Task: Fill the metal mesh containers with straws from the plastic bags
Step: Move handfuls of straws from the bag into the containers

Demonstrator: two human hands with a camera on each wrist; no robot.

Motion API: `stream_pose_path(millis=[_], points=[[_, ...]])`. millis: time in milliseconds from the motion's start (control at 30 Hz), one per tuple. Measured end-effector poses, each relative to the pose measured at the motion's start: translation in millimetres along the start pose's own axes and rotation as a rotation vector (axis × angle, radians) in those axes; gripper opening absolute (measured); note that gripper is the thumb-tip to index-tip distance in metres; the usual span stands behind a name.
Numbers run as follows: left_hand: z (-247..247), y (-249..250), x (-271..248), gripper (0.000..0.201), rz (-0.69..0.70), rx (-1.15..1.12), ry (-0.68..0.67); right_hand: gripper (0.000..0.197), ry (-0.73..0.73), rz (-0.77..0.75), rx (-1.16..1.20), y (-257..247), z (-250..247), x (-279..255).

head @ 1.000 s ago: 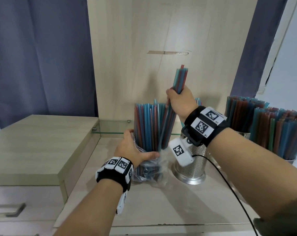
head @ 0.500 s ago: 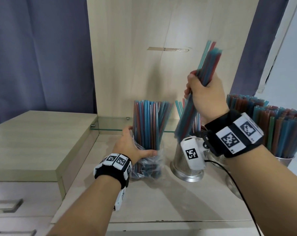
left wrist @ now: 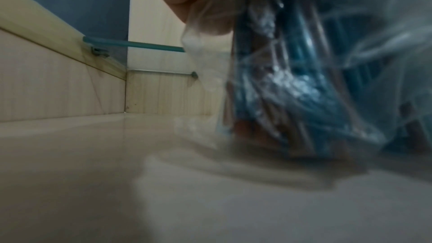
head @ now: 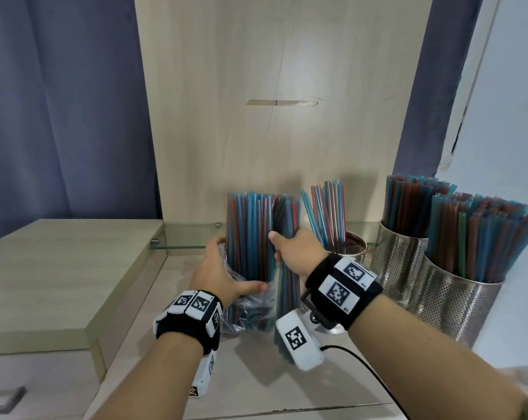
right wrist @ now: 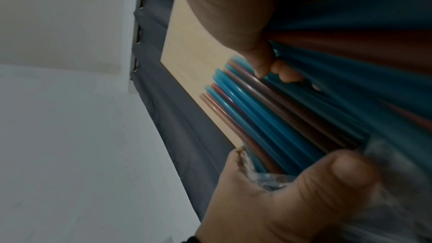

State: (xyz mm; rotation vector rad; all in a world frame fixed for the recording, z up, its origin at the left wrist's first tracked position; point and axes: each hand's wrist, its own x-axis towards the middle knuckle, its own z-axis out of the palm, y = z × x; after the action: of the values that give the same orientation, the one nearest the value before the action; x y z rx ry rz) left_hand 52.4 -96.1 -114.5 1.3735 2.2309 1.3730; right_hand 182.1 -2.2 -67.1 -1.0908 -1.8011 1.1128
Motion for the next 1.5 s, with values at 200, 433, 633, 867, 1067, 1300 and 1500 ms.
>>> stream_pose_path(millis=[200, 433, 633, 867, 1067, 1300, 1500], points=[[1.6, -2.3, 2.0, 0.120, 0.010, 0.004, -0.005, 0.036, 0.070, -0.088, 0.025, -7.7, 1.8, 2.3], [1.1, 0.4, 1.0, 0.120, 0.005, -0.001, -0.032, 0.015, 0.190, -0.214, 0.089, -3.7, -6.5, -3.1], [-1.1, 3.6, -0.5, 0.121, 0.000, -0.004, -0.040, 0.027, 0.259, -0.314, 0.126, -26.6, -27.1, -6.7], [-1.2, 4.1, -1.5, 0.123, -0.006, -0.013, -0.050, 0.031, 0.236, -0.351, 0.007, -73.2, -72.9, -1.3], [-1.2, 7.4, -3.4, 0.119, -0.002, 0.013, -0.045, 0.015, 0.196, -0.380, 0.225, -104.9, -96.2, 5.2], [-1.8, 8.4, -4.0, 0.119, -0.005, 0.014, -0.055, 0.012, 0.131, -0.445, 0.532, -136.7, -120.8, 7.9], [-1.7, 6.5, -3.5, 0.123, -0.012, 0.034, -0.056, 0.012, 0.192, -0.444, 0.463, -133.9, -145.8, 27.1]])
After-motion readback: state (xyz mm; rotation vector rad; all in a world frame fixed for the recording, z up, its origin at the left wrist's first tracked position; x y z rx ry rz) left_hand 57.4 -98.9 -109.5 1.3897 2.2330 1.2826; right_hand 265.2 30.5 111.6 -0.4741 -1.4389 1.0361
